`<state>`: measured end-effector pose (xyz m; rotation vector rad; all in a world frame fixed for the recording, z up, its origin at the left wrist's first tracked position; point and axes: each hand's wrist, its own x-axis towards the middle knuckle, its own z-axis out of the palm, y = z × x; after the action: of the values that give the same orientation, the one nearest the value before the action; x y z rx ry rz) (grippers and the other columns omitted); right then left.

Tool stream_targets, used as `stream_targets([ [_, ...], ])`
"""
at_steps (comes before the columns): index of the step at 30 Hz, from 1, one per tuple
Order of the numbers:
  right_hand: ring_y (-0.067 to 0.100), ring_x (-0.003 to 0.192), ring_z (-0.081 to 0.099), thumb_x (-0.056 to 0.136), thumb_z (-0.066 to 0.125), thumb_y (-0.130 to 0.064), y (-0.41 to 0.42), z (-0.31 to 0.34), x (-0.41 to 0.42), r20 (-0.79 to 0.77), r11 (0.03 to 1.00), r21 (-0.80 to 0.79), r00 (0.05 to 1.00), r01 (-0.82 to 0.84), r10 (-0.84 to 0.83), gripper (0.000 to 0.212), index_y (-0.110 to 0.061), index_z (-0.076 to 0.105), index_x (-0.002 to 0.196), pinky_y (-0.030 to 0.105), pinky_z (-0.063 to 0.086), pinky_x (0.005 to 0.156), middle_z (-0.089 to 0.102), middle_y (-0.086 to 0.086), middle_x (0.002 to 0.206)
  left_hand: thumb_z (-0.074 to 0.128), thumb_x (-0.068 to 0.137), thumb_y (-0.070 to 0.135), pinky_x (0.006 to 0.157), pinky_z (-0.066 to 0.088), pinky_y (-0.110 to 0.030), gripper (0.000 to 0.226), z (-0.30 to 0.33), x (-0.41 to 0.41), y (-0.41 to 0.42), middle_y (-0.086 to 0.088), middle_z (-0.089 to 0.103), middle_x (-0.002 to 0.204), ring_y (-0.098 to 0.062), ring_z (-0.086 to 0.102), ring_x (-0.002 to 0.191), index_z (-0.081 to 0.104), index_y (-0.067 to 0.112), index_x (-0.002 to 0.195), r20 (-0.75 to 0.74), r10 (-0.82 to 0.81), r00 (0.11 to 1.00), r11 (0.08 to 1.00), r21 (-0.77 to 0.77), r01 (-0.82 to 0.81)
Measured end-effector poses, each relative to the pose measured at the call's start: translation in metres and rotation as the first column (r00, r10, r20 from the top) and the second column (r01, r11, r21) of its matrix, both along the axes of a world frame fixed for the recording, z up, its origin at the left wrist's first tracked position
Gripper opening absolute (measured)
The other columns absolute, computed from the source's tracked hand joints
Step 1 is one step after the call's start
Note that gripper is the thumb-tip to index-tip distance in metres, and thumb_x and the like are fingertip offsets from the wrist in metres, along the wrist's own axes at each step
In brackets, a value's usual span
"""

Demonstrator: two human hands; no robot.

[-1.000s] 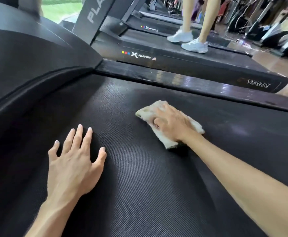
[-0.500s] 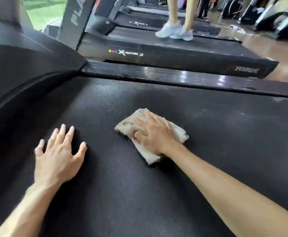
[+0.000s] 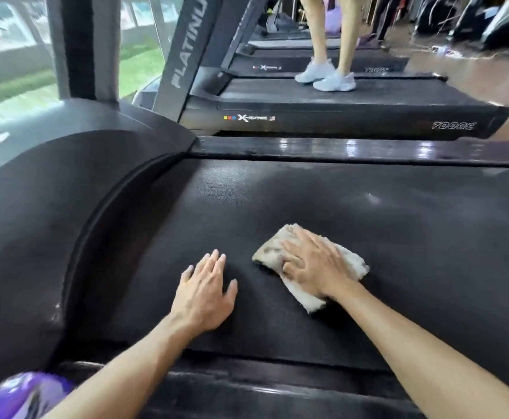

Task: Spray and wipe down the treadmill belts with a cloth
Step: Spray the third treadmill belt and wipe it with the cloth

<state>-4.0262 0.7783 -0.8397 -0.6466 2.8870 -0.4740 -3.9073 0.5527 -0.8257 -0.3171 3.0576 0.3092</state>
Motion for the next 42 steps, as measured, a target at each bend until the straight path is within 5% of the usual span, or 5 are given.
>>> stream_targets([
  [4,0.020,0.158,0.008,0.098,0.045,-0.058,-0.023,-0.008,-0.019,-0.070,0.972,0.069,0.973,0.226,-0.222,0.062,-0.042,0.034,0.157,0.052,0.003,0.127,0.009,-0.003,0.173,0.019,0.090,0.058,0.127,0.006,-0.034,0.084,-0.007,0.041,0.006,0.003,0.002,0.171,-0.009,-0.001,0.157,0.010,0.018,0.163,0.033,-0.117,0.993,0.992,-0.048,0.118],
  [16,0.015,0.159,0.006,0.084,0.032,-0.063,0.013,-0.013,0.017,-0.005,0.993,-0.002,0.993,-0.121,0.121,0.074,-0.044,0.042,0.155,0.034,-0.011,0.124,0.008,-0.010,0.173,-0.006,0.077,0.067,0.127,-0.004,-0.034,0.101,-0.023,0.060,-0.005,0.005,-0.004,0.171,-0.007,-0.009,0.155,0.006,0.018,0.163,-0.031,-0.090,0.996,0.995,0.034,0.091],
  [27,0.005,0.158,-0.001,0.098,0.031,-0.068,0.013,-0.019,0.088,-0.101,0.964,-0.032,0.960,-0.264,0.260,0.054,-0.053,0.045,0.148,0.043,-0.006,0.128,0.006,-0.017,0.172,0.006,0.089,0.051,0.125,0.000,-0.031,0.082,-0.029,0.073,-0.008,0.005,0.010,0.170,-0.007,0.004,0.156,0.017,0.017,0.163,-0.113,-0.096,0.989,0.993,0.057,0.103],
  [37,0.013,0.159,-0.007,0.092,0.030,-0.067,-0.013,-0.013,0.083,-0.048,0.999,0.029,0.999,-0.024,0.025,0.076,-0.041,0.021,0.163,0.050,-0.008,0.127,-0.003,-0.011,0.173,0.003,0.084,0.054,0.122,-0.011,-0.021,0.086,-0.021,0.092,0.035,0.013,0.002,0.168,0.006,-0.008,0.150,0.009,0.022,0.163,-0.142,-0.217,0.966,0.956,0.170,0.240],
  [42,0.008,0.158,-0.008,0.089,0.025,-0.071,0.064,-0.020,0.111,-0.070,0.995,0.049,0.994,-0.084,0.087,0.071,-0.054,0.025,0.157,0.047,-0.007,0.128,-0.005,-0.019,0.172,0.034,0.105,0.031,0.124,-0.006,-0.027,0.064,-0.021,0.075,0.070,0.009,0.005,0.170,-0.002,-0.002,0.154,0.010,0.019,0.163,-0.169,-0.044,0.985,0.960,0.267,0.089],
])
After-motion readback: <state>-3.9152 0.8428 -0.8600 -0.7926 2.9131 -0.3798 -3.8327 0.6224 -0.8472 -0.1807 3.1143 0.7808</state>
